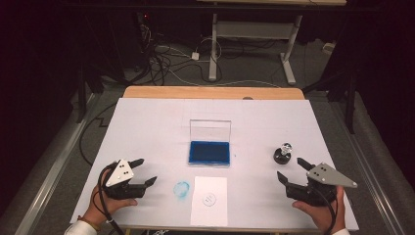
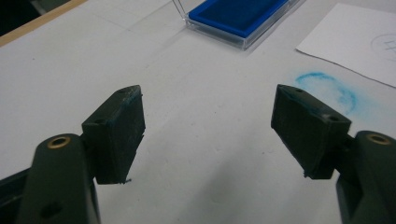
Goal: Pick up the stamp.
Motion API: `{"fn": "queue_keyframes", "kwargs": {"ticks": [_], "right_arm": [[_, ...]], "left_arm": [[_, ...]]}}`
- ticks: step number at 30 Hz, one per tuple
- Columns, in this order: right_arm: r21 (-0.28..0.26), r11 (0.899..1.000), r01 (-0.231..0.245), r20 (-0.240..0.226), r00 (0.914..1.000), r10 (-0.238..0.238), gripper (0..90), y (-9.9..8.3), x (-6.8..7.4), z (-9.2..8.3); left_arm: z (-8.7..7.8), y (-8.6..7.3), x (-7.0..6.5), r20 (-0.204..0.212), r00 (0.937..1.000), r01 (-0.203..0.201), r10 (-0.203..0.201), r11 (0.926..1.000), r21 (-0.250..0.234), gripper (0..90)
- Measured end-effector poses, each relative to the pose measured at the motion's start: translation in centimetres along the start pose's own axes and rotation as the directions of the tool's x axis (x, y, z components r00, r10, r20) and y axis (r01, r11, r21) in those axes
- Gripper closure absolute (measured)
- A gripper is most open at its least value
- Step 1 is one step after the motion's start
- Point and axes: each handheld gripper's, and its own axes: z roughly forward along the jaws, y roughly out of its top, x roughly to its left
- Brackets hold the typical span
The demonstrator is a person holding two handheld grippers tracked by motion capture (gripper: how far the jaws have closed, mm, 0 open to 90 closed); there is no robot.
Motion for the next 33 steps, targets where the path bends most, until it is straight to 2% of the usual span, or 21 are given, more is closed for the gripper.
{"fn": "queue_keyframes", "kwargs": {"ticks": [6,14,15,16,17,22,28,30,32,33], "right_arm": [[0.041,0.999,0.032,-0.012,0.9994,-0.031,22.9,0.3,0.1,1.0],[0.060,0.997,0.038,0.000,0.9993,-0.038,23.6,1.4,-0.4,1.0],[0.067,0.998,0.023,0.007,0.9997,-0.024,23.7,1.9,-1.0,1.2],[0.067,0.998,0.023,0.007,0.9997,-0.024,23.7,1.9,-1.0,1.2],[0.079,0.997,0.007,0.010,0.9999,-0.008,23.6,2.3,-1.9,1.6],[0.123,0.992,-0.017,0.019,0.9997,0.015,22.4,2.8,-3.8,3.4],[0.208,0.978,-0.033,0.006,0.9995,0.032,24.4,3.1,-5.5,6.2],[0.261,0.965,-0.021,-0.017,0.9995,0.026,28.2,3.0,-5.7,7.1],[0.295,0.955,-0.017,-0.004,0.9998,0.019,30.9,2.8,-5.7,7.8],[0.310,0.951,-0.011,-0.016,0.9997,0.017,34.1,2.7,-5.9,8.2]], "left_arm": [[-0.3,0.0,-0.5,0.003,0.9991,-0.042,0.042,0.9989,0.020,25.2],[-1.1,-0.3,-1.1,-0.012,0.9987,-0.049,0.050,0.9982,0.035,23.7],[-1.2,-0.3,-1.1,-0.010,0.9987,-0.050,0.050,0.9982,0.034,23.6],[-1.2,-0.3,-1.1,-0.011,0.9988,-0.048,0.048,0.9984,0.032,23.6],[-1.2,-0.4,-1.0,-0.010,0.9989,-0.045,0.045,0.9985,0.030,23.4],[-1.2,-0.5,-0.8,-0.007,0.9990,-0.044,0.044,0.9982,0.040,22.8],[-1.3,-0.8,-0.9,-0.020,0.9989,-0.041,0.042,0.9976,0.056,22.8],[-1.3,-0.9,-1.0,-0.021,0.9988,-0.044,0.045,0.9972,0.060,22.8],[-1.3,-0.9,-1.1,-0.019,0.9987,-0.046,0.047,0.9970,0.062,22.8],[-1.3,-0.9,-1.1,-0.018,0.9986,-0.049,0.050,0.9968,0.064,22.8]]}}
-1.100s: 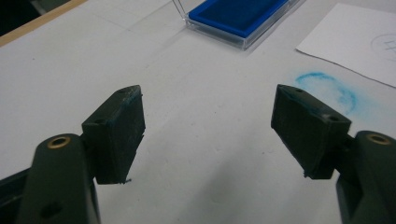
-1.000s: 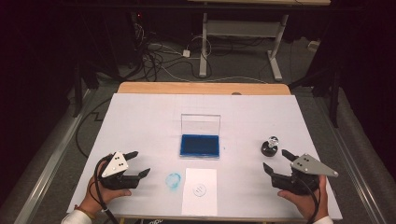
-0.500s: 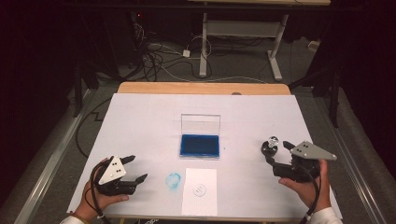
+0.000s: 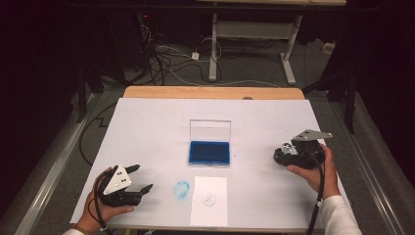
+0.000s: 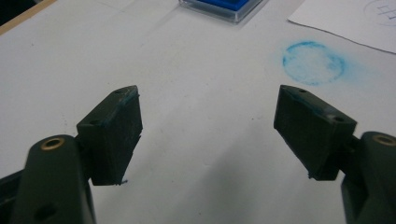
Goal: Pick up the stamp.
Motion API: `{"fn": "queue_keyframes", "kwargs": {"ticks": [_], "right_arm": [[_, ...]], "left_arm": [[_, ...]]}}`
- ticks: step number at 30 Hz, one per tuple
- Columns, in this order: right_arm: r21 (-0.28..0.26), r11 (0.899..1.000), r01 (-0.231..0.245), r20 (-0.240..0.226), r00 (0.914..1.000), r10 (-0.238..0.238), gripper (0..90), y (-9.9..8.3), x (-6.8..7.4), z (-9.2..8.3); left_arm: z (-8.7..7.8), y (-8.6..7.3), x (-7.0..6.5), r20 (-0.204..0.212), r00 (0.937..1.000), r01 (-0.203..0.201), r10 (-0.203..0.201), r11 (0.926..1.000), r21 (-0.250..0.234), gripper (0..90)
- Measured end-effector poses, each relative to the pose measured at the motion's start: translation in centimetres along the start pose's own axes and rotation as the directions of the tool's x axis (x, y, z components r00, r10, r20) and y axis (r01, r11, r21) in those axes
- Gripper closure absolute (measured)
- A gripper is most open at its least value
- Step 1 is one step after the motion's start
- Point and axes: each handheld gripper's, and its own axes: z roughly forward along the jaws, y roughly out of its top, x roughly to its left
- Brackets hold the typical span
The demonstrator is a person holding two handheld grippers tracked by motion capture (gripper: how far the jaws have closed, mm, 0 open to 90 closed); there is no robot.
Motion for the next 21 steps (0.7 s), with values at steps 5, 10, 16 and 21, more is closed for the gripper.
{"fn": "queue_keyframes", "kwargs": {"ticks": [5,10,16,21], "right_arm": [[0.020,1.000,0.013,-0.007,0.9999,-0.013,41.9,-0.01,-0.35,0.79],[0.004,1.000,0.009,-0.001,1.0000,-0.009,50.7,-0.13,-0.52,0.76],[0.013,1.000,-0.010,-0.001,0.9999,0.010,54.8,-0.45,-0.94,0.76],[0.007,1.000,-0.018,-0.005,0.9998,0.018,54.5,-0.49,-0.96,0.90]], "left_arm": [[0.21,-0.01,0.03,0.006,1.0000,-0.004,0.004,1.0000,0.009,22.8],[0.31,-0.13,0.08,0.009,1.0000,-0.001,0.001,0.9999,0.016,22.8],[0.50,-0.06,-0.09,0.009,0.9999,-0.013,0.013,0.9995,0.028,22.9],[0.62,-0.03,-0.13,0.013,0.9998,-0.016,0.015,0.9994,0.031,22.9]]}}
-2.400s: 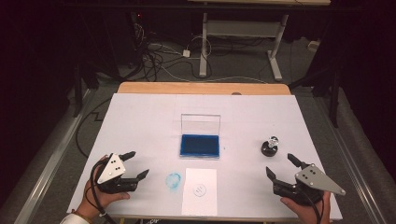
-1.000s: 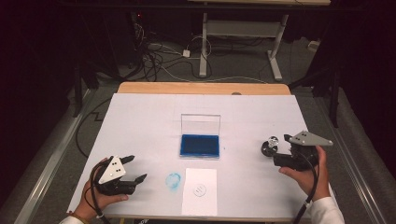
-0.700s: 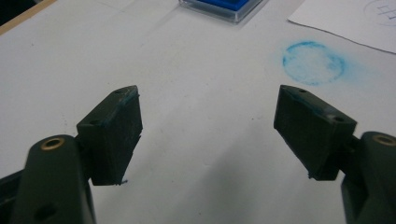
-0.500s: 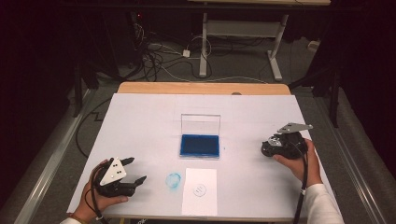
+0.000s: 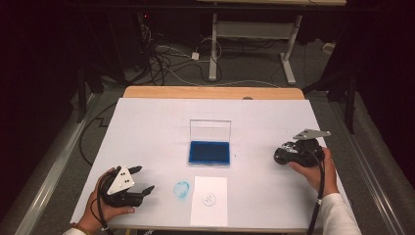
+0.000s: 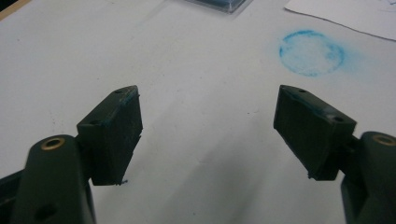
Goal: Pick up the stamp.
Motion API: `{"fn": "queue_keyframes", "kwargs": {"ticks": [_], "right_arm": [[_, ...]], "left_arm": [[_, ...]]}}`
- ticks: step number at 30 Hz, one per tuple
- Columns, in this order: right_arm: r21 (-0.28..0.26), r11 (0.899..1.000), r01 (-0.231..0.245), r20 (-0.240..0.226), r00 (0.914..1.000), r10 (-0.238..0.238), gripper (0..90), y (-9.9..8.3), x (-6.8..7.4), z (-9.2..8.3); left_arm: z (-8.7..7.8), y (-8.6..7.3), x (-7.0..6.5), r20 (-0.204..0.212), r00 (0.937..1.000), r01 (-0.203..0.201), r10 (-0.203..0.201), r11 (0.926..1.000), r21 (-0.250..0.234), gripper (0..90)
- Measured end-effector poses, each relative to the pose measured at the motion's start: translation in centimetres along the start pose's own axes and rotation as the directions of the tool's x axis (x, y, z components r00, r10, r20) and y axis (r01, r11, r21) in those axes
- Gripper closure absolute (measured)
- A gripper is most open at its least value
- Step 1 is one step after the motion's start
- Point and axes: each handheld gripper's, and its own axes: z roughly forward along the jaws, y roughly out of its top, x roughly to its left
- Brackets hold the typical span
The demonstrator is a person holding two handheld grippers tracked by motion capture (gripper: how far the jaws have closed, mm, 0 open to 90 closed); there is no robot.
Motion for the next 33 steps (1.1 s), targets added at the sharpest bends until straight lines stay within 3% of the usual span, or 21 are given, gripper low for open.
{"fn": "queue_keyframes", "kwargs": {"ticks": [9,23,33], "right_arm": [[-0.015,1.000,-0.005,-0.008,1.0000,0.005,56.7,-0.1,-0.1,0.1],[-0.031,0.999,-0.012,0.016,0.9998,0.013,57.2,-0.1,0.0,-0.3],[-0.077,0.996,0.033,-0.002,0.9994,-0.033,57.2,0.1,0.8,-1.5]], "left_arm": [[0.1,0.0,-0.1,0.006,0.9999,-0.010,0.010,0.9999,0.009,23.2],[-0.1,0.0,-0.2,0.009,0.9997,-0.021,0.020,0.9998,0.006,23.5],[-0.2,0.0,0.6,0.005,1.0000,-0.002,0.002,0.9998,-0.020,23.4]]}}
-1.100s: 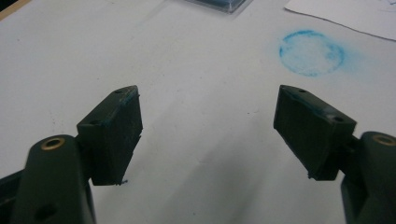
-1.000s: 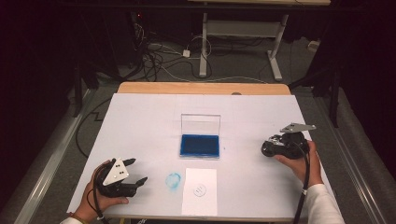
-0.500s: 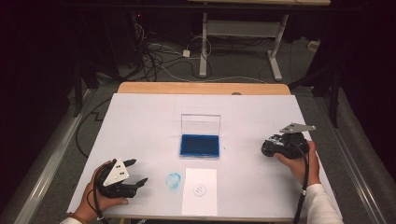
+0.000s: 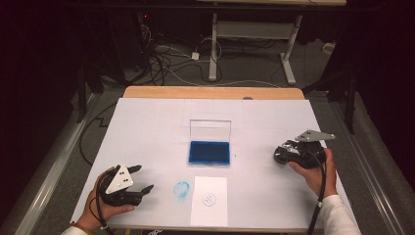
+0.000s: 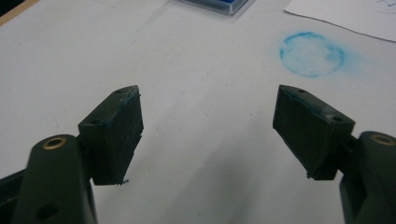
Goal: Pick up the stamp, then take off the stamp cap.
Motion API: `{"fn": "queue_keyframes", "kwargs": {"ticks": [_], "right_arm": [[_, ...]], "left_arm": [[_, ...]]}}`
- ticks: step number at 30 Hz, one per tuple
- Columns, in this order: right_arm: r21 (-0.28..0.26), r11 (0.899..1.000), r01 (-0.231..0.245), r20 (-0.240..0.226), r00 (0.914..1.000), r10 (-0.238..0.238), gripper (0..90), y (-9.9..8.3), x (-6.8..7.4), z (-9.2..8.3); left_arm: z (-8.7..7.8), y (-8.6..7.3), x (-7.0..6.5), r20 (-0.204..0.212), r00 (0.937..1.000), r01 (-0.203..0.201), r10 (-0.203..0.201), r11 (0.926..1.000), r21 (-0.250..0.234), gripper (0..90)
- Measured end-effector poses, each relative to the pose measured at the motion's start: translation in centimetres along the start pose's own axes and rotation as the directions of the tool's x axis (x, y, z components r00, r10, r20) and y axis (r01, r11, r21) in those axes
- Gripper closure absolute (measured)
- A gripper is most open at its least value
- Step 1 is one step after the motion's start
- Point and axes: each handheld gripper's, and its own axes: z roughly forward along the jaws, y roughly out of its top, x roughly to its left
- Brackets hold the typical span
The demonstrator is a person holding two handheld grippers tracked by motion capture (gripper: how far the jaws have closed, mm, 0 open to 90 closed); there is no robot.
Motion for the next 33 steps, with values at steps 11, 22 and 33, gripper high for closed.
{"fn": "queue_keyframes", "kwargs": {"ticks": [11,22,33], "right_arm": [[-0.050,0.998,0.027,-0.026,0.9993,-0.028,57.2,0.4,1.4,-1.3],[-0.088,0.994,0.058,-0.051,0.9967,-0.063,57.2,1.0,3.0,-2.3],[-0.130,0.987,0.099,-0.102,0.9884,-0.112,57.3,2.1,5.3,-2.6]], "left_arm": [[-0.1,0.2,0.0,-0.010,0.9999,0.013,-0.013,0.9999,-0.008,23.6],[0.2,0.3,-0.4,-0.013,0.9999,0.002,-0.002,1.0000,-0.009,22.7],[0.3,1.1,-1.2,-0.046,0.9980,-0.046,0.044,0.9982,-0.037,25.2]]}}
